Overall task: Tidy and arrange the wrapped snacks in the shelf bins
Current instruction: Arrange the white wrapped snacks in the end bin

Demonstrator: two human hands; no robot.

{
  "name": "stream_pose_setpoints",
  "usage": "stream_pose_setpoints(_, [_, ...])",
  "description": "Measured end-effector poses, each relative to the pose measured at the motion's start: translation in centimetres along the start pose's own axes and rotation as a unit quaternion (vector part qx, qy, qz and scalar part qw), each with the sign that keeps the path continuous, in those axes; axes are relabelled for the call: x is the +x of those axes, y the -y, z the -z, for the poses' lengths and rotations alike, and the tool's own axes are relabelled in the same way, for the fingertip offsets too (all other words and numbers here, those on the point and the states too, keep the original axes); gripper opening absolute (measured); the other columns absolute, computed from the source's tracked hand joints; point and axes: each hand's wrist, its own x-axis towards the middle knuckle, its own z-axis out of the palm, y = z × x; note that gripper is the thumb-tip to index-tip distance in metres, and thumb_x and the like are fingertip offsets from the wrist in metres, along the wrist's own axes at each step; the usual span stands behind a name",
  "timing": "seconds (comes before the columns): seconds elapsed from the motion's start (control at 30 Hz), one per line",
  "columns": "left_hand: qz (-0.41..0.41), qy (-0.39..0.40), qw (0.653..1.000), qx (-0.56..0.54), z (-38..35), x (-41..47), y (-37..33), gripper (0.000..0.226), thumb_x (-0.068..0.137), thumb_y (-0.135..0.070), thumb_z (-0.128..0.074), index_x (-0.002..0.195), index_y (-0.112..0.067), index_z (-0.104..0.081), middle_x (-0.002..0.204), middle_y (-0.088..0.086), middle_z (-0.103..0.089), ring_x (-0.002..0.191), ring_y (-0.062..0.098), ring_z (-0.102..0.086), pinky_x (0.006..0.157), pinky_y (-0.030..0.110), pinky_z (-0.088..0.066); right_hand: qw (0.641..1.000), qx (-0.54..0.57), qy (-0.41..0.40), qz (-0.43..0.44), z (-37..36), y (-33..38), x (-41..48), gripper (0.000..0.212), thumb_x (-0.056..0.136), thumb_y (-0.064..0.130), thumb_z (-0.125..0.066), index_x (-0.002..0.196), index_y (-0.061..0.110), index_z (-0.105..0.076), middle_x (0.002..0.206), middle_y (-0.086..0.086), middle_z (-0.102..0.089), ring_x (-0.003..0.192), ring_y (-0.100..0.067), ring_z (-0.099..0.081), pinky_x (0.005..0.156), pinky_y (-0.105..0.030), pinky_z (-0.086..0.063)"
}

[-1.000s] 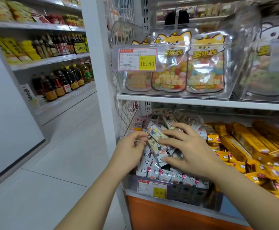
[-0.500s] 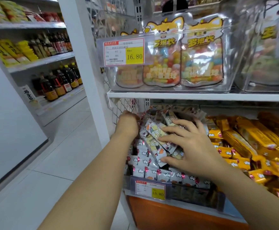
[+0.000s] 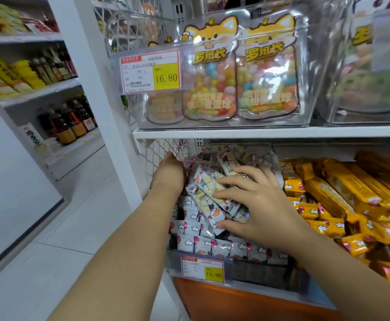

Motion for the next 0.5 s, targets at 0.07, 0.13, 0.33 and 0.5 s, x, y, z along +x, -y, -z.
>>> stream_pose_setpoints(0.07, [-0.032,-0.001,0.999,0.031,0.5,-0.7,0.1,0.026,0.084,0.003,-0.054,0.109,0.001,-0.049,0.094,0.008,-0.049,0.087,0.029,-0.057,0.072,0.036,-0.049,1.0,0.002,0.004,-0.005,0.0,0.1,0.0,0.05,0.07,0.068,-0.05,0.107,0.038,-0.065,0.123,0.018,-0.057,0.125,-0.013,-0.035,0.102,-0.056,-0.032])
stream_pose_setpoints(0.13, [-0.074,-0.029,0.997,0.024,1.1,-1.6,0.0,0.022,0.079,0.009,-0.055,0.1,0.001,-0.057,0.103,0.014,-0.05,0.082,0.031,-0.056,0.071,0.037,-0.051,1.0,0.003,0.01,-0.009,0.0,0.1,0.0,0.05,0.07,0.069,-0.05,0.108,0.039,-0.065,0.124,0.019,-0.057,0.126,-0.013,-0.034,0.103,-0.057,-0.032])
stream_pose_setpoints(0.33, [-0.17,-0.14,0.971,-0.093,2.6,-4.5,-0.5,0.021,0.074,0.009,-0.04,0.077,-0.01,-0.046,0.083,0.013,-0.054,0.067,0.029,-0.056,0.058,0.043,-0.05,1.0,-0.006,0.014,-0.006,0.0,0.3,0.0,0.05,0.07,0.069,-0.049,0.107,0.039,-0.066,0.124,0.018,-0.057,0.126,-0.013,-0.034,0.103,-0.055,-0.03])
stream_pose_setpoints(0.5, [-0.16,-0.189,0.965,-0.09,4.1,-8.8,-1.1,0.019,0.092,0.002,-0.038,0.091,-0.014,-0.047,0.086,-0.002,-0.046,0.074,0.02,-0.048,0.06,0.032,-0.033,0.999,-0.038,0.018,0.005,0.1,0.5,0.0,0.049,0.071,0.069,-0.049,0.105,0.039,-0.066,0.123,0.016,-0.058,0.126,-0.015,-0.037,0.101,-0.044,-0.029])
